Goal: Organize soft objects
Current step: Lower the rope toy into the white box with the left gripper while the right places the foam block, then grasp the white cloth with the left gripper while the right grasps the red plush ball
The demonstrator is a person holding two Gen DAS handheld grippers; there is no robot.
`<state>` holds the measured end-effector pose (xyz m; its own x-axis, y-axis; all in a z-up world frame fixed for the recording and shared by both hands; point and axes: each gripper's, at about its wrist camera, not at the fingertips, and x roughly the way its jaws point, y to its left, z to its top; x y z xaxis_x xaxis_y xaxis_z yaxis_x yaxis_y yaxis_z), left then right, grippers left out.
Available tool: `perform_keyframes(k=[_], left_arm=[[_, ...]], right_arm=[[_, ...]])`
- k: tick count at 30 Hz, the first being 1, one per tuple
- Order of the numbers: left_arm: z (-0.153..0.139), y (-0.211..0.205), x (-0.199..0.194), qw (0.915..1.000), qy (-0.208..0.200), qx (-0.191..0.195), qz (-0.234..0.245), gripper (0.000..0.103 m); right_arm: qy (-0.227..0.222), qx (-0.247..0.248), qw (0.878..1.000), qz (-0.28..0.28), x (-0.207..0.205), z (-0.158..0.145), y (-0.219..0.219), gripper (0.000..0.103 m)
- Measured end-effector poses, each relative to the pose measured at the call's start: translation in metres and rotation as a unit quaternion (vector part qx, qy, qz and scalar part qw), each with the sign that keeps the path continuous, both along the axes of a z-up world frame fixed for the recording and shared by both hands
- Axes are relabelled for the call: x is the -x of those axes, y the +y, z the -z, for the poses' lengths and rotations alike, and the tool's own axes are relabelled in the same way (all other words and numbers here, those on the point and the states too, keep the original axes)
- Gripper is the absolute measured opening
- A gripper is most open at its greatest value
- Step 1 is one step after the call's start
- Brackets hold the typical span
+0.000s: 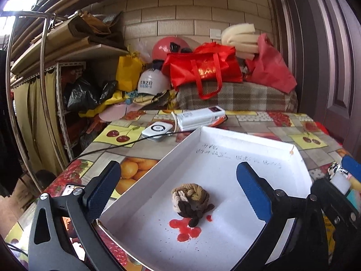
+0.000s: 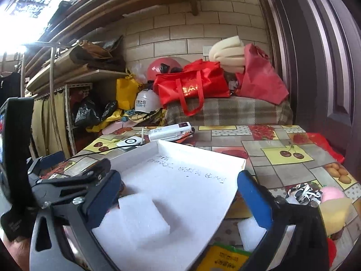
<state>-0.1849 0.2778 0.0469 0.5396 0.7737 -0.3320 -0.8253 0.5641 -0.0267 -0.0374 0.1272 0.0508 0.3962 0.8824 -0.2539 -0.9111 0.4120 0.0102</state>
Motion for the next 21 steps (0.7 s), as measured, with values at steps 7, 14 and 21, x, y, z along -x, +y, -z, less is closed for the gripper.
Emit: perform_keyframes(k=[7,14,21], left_arm=[[-0.002,-0.012,0.008,0.9997,-0.012,-0.002,0.020,0.103],[0.000,-0.024,0.007,0.9938,-0.038,0.047,0.093,0.103],[-0.003,-0.068,-0.020,0.9778,-0.019,0.048,0.203,0.103]], right_arm=[[0.028,-0.002,1.000,-0.005,-0.005,0.001,-0.025,0.103],[0.049,-0.062,0.997,0.013,-0.030,-0.006,-0.090,0.103],[0.025,-0.100,0.984,0.144,-0.109,-0.016,-0.173,0.103]])
